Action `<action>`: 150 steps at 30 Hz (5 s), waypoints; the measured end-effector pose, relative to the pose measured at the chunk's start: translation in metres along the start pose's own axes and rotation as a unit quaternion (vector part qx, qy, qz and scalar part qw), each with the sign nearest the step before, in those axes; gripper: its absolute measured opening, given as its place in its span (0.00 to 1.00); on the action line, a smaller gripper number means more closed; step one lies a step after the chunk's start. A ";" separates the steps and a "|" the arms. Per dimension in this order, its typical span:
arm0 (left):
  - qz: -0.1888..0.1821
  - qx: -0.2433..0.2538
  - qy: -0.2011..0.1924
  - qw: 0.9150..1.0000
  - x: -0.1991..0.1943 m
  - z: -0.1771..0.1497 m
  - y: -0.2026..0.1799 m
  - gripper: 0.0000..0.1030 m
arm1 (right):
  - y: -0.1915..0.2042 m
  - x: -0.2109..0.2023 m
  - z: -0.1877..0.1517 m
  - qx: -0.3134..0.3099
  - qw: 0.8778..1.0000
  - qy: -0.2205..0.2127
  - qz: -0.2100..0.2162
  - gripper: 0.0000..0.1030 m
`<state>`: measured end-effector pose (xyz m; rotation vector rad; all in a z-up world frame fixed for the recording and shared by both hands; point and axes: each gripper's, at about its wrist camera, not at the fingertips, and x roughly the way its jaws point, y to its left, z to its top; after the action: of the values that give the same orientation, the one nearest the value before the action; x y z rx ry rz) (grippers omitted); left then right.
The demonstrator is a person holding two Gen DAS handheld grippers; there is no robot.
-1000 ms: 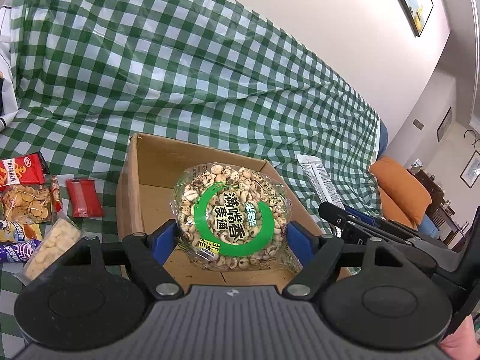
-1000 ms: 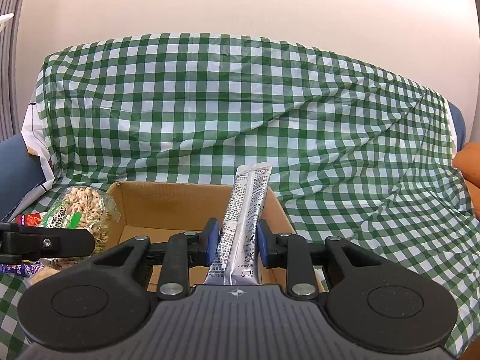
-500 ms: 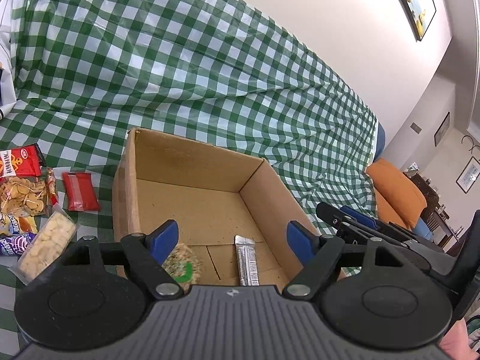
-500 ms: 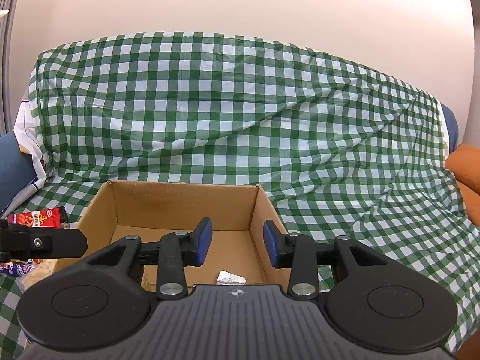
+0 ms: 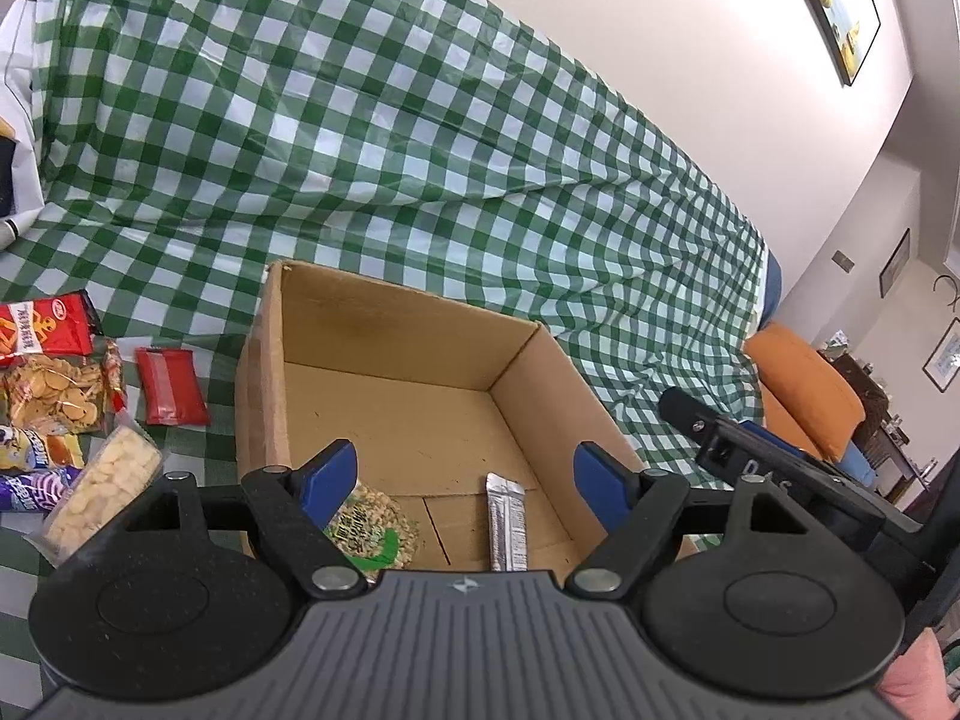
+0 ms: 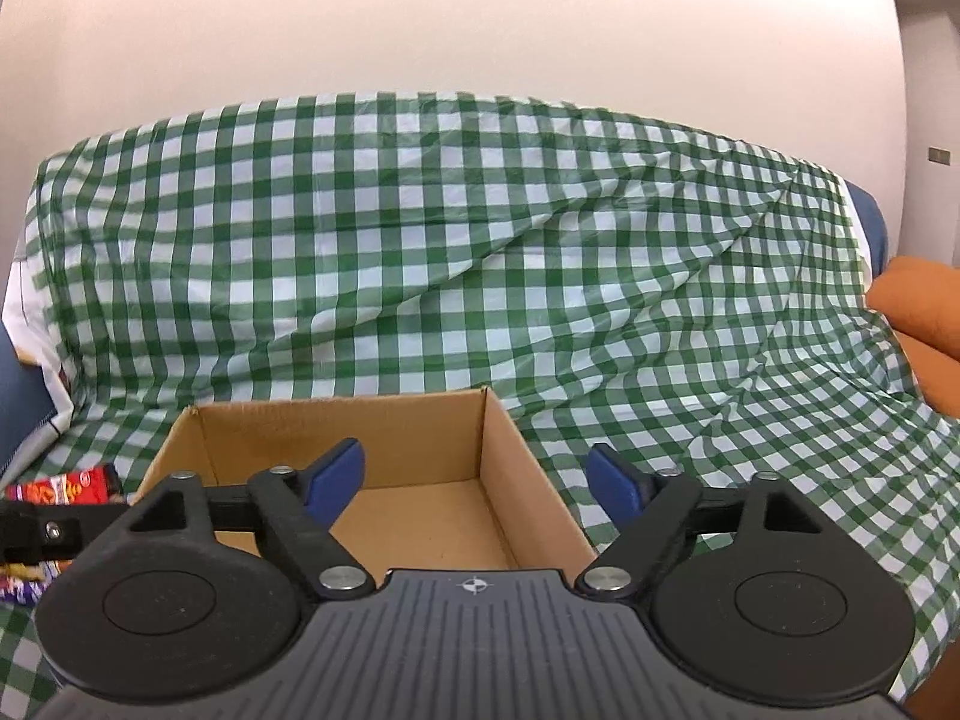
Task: Organize snacks
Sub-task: 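Withdraw both open tools from the box toward the snack pile, then grasp the yellow wrapped bar with the left tool while the right tool grasps the clear cracker bar, then carry the cracker bar and yellow bar into the box and release both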
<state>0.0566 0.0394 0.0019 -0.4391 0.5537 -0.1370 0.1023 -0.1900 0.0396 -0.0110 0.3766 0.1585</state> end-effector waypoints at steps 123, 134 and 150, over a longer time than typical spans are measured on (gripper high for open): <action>0.205 0.012 0.316 0.926 0.020 0.012 0.209 0.30 | 0.254 0.072 -0.110 -0.071 0.906 0.359 0.213 0.45; 0.209 0.015 0.322 0.923 0.031 0.010 0.209 0.30 | 0.260 0.074 -0.109 -0.083 0.910 0.352 0.204 0.45; 0.208 0.014 0.313 0.927 0.029 0.013 0.209 0.13 | 0.256 0.069 -0.102 -0.080 0.921 0.324 0.202 0.37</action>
<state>0.0900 0.2244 -0.0941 -0.2330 1.2605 0.1330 0.0887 0.0688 -0.0758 -0.1511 1.0289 0.6024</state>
